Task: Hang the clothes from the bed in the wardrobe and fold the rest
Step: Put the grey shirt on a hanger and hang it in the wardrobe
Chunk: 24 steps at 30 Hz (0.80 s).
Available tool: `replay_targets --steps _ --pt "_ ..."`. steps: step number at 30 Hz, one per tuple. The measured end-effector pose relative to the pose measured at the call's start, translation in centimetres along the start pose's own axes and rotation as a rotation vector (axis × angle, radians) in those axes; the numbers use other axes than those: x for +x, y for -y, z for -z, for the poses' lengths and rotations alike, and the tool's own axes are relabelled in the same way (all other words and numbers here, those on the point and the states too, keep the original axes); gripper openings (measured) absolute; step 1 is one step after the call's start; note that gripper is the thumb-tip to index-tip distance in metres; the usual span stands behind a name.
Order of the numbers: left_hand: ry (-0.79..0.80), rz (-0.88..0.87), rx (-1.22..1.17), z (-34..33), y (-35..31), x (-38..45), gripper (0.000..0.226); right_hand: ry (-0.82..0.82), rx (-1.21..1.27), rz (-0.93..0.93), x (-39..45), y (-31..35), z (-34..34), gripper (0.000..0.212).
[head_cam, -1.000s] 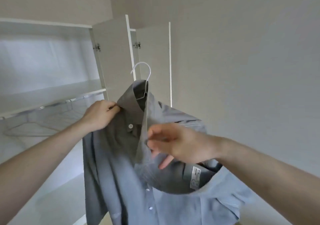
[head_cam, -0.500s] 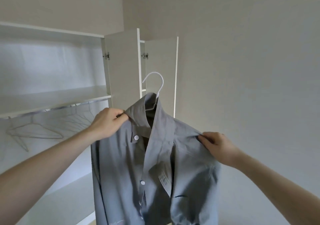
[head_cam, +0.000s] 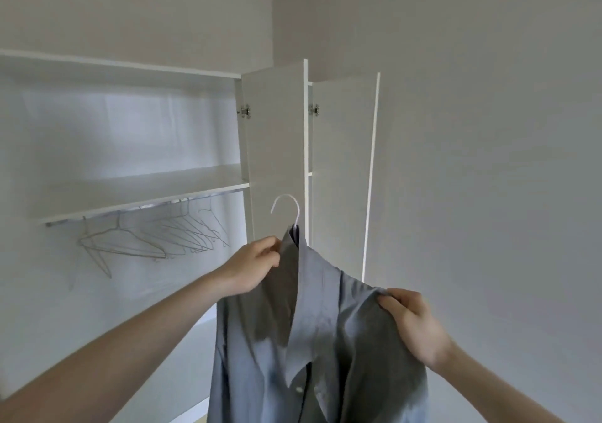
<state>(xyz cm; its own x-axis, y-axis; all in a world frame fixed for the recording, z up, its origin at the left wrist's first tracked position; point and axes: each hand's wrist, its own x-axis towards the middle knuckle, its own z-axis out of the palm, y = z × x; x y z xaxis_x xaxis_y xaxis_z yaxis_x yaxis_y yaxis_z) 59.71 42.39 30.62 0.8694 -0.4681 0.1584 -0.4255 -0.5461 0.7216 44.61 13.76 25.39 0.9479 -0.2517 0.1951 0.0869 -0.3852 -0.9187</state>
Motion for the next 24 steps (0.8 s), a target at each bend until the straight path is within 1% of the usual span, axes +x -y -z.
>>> replay_targets --steps 3,4,6,7,9,11,12,15,19,23,24 --pt "0.014 0.022 -0.139 0.4 0.9 -1.2 0.051 0.013 -0.019 -0.007 0.6 -0.8 -2.6 0.036" --pt "0.019 0.037 -0.156 0.4 1.5 -1.6 0.057 0.022 -0.022 -0.002 0.9 -0.9 -3.8 0.036" --pt "-0.011 0.024 -0.113 0.1 2.4 -2.4 0.058 0.025 -0.018 0.013 1.5 -0.7 -6.1 0.034" --pt "-0.078 -0.007 -0.042 0.0 3.1 -2.5 0.053 0.021 -0.014 0.026 1.8 -0.5 -7.3 0.034" --pt "-0.255 -0.052 0.065 0.1 4.8 -2.0 0.037 0.017 -0.012 0.047 2.4 -0.2 -9.7 0.036" --pt "-0.392 -0.063 0.047 1.0 6.4 -1.2 0.023 0.036 -0.031 0.056 2.9 0.4 -11.8 0.037" --pt "-0.432 -0.065 0.028 1.4 7.1 -0.7 0.021 0.056 -0.038 0.058 3.2 0.7 -12.6 0.039" --pt "-0.480 -0.066 0.028 3.1 9.4 0.4 0.024 0.129 -0.073 0.065 4.7 1.5 -14.9 0.046" --pt "-0.492 -0.076 0.059 4.9 12.5 2.1 0.032 0.193 -0.202 0.061 7.4 1.9 -17.5 0.044" --pt "-0.543 -0.079 0.076 5.7 15.0 4.4 0.048 0.128 -0.255 0.012 10.0 1.4 -20.2 0.039" --pt "-0.534 -0.083 0.078 5.8 15.6 5.1 0.047 0.096 -0.249 0.000 10.4 1.1 -20.9 0.038"
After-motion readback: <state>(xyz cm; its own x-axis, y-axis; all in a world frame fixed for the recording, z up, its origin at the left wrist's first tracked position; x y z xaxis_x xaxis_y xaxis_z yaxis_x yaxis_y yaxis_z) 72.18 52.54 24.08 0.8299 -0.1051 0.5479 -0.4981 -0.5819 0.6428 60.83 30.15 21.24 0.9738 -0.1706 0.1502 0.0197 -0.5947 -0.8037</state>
